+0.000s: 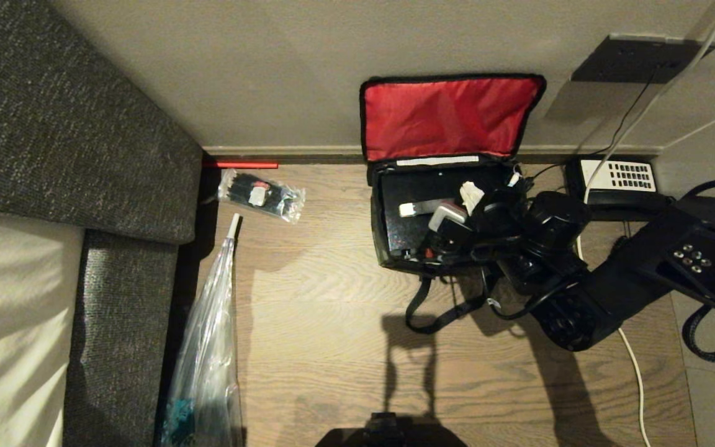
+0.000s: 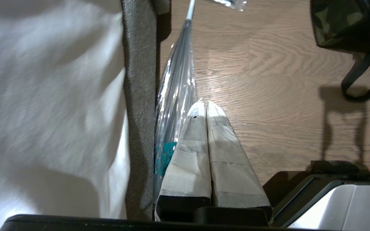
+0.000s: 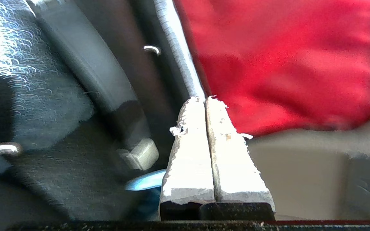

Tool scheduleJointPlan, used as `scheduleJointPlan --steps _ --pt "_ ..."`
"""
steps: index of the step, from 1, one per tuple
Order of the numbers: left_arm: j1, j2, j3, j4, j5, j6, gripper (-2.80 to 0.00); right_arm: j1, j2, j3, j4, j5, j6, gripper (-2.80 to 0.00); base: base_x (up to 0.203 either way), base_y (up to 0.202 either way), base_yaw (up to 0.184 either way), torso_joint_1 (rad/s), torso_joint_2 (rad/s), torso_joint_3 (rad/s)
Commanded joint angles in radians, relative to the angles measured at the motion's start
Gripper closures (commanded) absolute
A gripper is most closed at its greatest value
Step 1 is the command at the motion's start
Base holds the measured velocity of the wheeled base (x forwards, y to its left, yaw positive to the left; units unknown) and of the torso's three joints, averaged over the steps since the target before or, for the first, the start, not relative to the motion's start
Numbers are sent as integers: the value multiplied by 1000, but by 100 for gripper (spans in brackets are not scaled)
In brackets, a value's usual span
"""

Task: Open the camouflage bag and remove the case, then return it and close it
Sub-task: Grip the handle

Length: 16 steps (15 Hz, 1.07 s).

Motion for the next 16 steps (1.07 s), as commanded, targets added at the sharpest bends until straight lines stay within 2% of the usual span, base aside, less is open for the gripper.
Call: scheduleJointPlan --steps 1,10,13,14,16 --pt "0 1 2 1 0 0 0 3 -27 15 -2 -3 -6 0 0 0 0 0 0 0" --pt "0 1 2 1 0 0 0 10 -7 74 8 -8 2 0 0 0 0 0 0 0" --pt "0 1 2 1 0 0 0 27 -36 81 27 -17 66 0 0 0 0 0 0 0" --pt "0 1 2 1 0 0 0 41 -41 84 34 -31 104 0 0 0 0 0 0 0" --pt "0 1 2 1 0 0 0 62 -74 97 67 -85 118 0 0 0 0 0 0 0"
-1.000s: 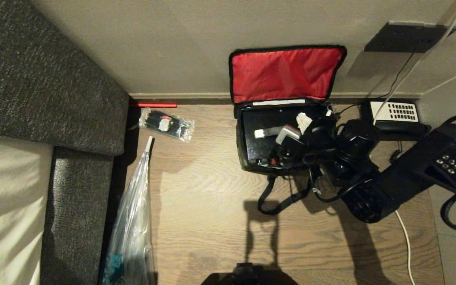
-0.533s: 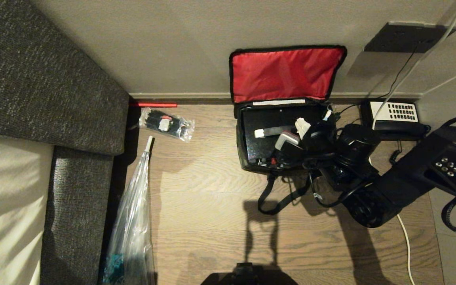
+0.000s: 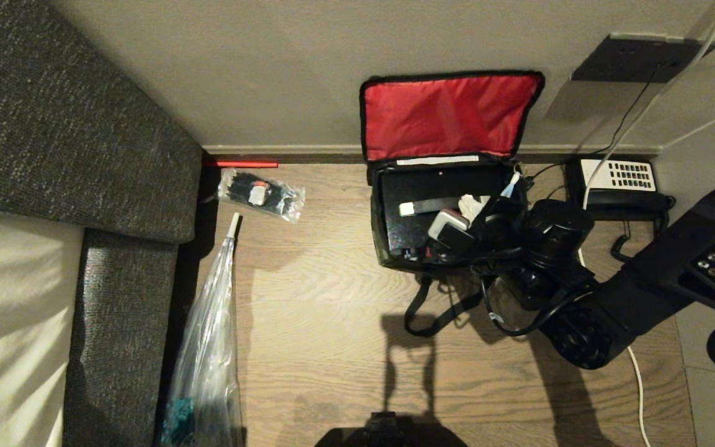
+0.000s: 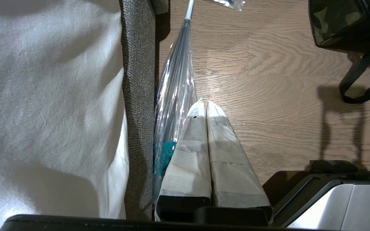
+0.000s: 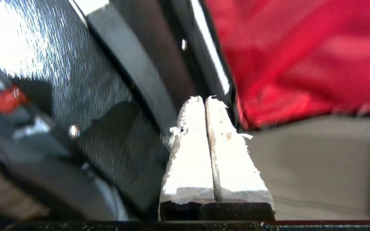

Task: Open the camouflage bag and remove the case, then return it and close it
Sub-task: Grip the handle

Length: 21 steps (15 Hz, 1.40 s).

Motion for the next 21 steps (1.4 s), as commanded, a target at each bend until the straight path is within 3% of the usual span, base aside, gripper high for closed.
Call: scheduleJointPlan --steps 1,4,7,14,21 --pt "0 1 2 0 0 0 0 31 -38 8 43 -51 25 0 0 0 0 0 0 0" --pt "0 1 2 0 0 0 0 72 -73 34 79 -75 134 0 0 0 0 0 0 0" --pt "0 1 2 0 0 0 0 94 -104 44 81 -195 142 0 0 0 0 0 0 0" --pt "0 1 2 0 0 0 0 148 -115 54 111 -336 135 0 0 0 0 0 0 0" --pt "0 1 2 0 0 -1 0 152 -115 38 151 -348 149 0 0 0 0 0 0 0"
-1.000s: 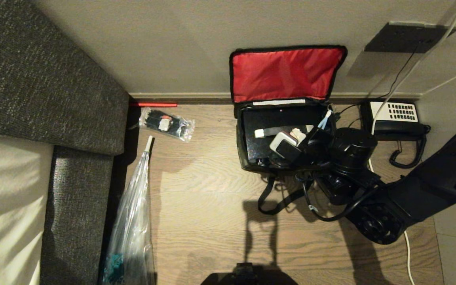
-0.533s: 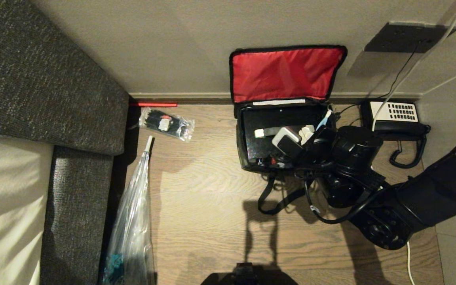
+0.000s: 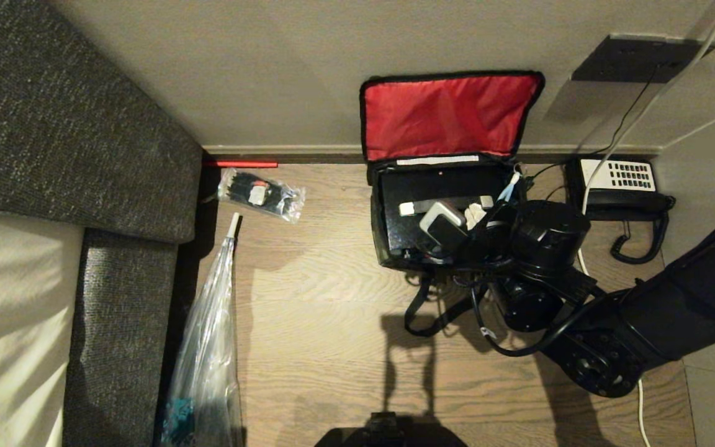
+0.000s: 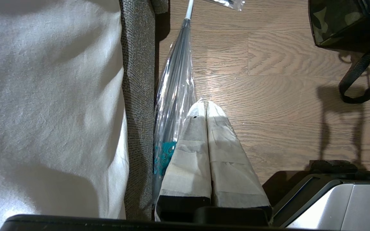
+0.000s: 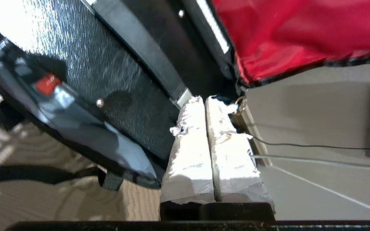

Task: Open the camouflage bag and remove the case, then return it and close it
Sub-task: Grip the handle

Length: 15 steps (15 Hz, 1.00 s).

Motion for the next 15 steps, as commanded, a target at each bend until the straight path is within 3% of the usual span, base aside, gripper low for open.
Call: scheduleJointPlan --steps 1,11,15 --pt "0 1 2 0 0 1 0 7 -6 -17 21 -3 -6 0 0 0 0 0 0 0" --pt "0 1 0 3 -6 8 0 4 16 -93 109 -5 16 0 0 0 0 0 0 0" --pt "0 1 2 2 -5 7 0 6 43 -131 109 -5 17 0 -131 0 0 1 2 1"
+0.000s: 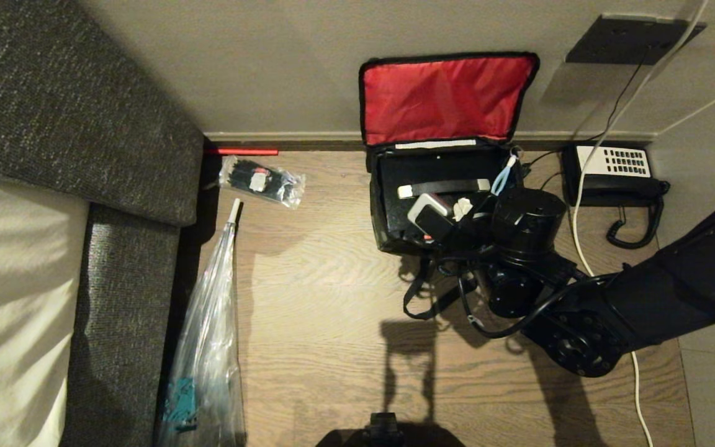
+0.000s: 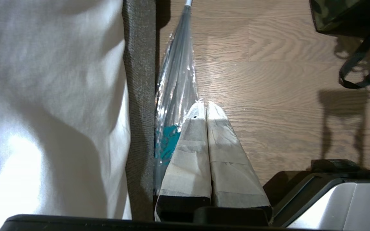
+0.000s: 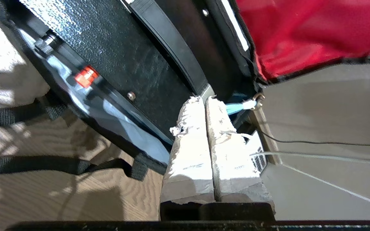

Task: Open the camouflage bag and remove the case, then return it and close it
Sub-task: Grip the handle

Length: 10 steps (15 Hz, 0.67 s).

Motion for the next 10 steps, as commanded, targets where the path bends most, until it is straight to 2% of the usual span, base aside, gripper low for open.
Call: scheduleJointPlan --steps 1,10 --pt "0 1 2 -1 0 -2 0 -2 23 -24 -6 -4 -6 0 0 0 0 0 0 0" --pt "0 1 2 -3 4 -8 0 0 39 -18 0 -4 -22 0 0 0 0 0 0 0"
